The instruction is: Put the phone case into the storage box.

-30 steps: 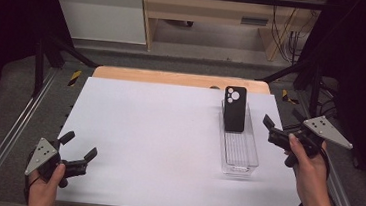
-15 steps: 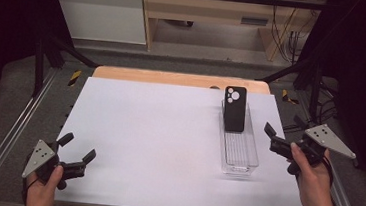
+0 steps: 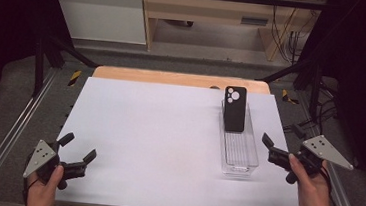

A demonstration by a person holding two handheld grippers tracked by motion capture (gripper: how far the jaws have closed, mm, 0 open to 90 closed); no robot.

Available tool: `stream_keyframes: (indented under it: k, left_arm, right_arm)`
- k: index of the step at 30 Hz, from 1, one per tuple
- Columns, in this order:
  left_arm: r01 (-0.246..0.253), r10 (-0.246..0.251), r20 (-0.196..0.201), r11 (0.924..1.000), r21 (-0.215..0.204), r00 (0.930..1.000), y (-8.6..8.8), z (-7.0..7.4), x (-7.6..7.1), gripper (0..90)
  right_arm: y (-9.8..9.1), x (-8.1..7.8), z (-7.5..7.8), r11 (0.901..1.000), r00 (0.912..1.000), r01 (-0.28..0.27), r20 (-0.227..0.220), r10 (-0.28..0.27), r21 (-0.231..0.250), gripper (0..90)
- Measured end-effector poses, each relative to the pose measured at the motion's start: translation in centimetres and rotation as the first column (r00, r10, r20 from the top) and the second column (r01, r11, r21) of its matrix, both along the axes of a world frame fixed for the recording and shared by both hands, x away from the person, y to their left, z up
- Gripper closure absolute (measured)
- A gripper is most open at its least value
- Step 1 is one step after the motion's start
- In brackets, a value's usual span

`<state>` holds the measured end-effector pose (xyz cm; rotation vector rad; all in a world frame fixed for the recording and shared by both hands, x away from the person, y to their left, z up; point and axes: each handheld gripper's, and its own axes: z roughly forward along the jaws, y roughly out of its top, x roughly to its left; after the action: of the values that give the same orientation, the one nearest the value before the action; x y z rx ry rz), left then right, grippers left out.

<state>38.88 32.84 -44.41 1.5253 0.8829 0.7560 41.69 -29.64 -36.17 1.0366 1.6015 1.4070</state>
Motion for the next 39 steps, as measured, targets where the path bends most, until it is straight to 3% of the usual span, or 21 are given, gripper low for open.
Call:
stream_keyframes:
  k: [13,39]
  left_arm:
    - [0.005,-0.005,0.004,1.0,0.001,1.0,-0.1,0.0,-0.1,2.0]
    - [0.004,-0.004,0.016,1.0,-0.001,0.9999,0.0,0.2,-0.2,2.0]
  right_arm:
    - [0.5,-1.2,-1.2,0.9987,0.9988,-0.046,-0.019,0.045,-0.023,5.2]
    - [1.7,-2.9,-4.2,0.9933,0.9914,-0.115,-0.062,0.116,0.016,5.2]
